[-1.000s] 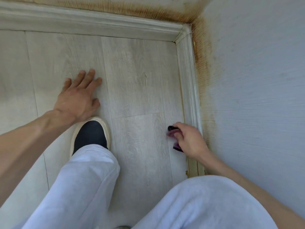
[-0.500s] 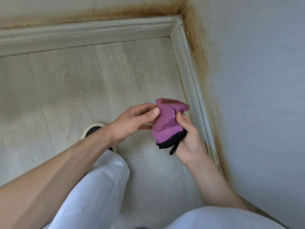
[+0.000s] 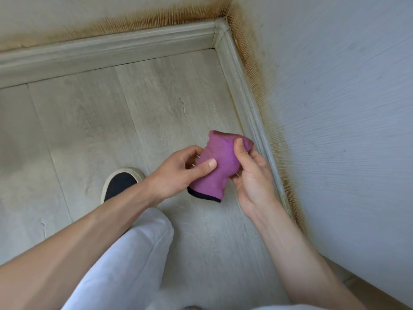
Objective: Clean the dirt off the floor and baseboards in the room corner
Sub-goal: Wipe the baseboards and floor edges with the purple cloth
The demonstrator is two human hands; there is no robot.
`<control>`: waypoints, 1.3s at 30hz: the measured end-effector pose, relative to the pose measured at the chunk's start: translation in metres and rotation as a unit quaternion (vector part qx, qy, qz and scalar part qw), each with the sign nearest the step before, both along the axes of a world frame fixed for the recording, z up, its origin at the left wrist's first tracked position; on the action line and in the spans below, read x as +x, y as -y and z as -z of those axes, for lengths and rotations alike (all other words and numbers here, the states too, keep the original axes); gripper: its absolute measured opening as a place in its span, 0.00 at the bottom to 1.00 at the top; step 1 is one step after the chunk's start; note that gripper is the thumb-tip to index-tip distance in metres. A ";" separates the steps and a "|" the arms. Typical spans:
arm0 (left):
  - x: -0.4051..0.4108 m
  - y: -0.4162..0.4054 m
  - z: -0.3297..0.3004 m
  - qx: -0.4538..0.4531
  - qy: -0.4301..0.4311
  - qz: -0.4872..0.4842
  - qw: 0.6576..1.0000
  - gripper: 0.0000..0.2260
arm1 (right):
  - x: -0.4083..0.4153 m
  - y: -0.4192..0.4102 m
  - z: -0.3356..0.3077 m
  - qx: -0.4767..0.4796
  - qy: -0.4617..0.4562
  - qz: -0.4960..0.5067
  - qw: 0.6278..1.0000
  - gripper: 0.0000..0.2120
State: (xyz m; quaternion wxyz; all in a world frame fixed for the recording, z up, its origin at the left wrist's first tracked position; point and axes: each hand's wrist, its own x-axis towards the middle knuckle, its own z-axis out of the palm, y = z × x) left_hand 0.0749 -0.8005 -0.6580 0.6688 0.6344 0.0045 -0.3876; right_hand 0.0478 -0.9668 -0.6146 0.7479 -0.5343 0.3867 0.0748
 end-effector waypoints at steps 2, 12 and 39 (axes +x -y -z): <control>-0.008 0.003 0.000 -0.027 -0.050 0.043 0.997 0.23 | -0.002 0.003 0.001 0.028 -0.032 0.026 0.999 0.17; -0.009 -0.006 0.001 -0.025 -0.193 -0.067 0.978 0.23 | -0.054 0.028 0.013 0.163 -0.191 -0.019 0.968 0.14; 0.022 0.039 0.042 0.186 0.059 -0.019 0.981 0.23 | -0.085 0.024 0.043 -0.123 -0.139 -0.005 0.983 0.13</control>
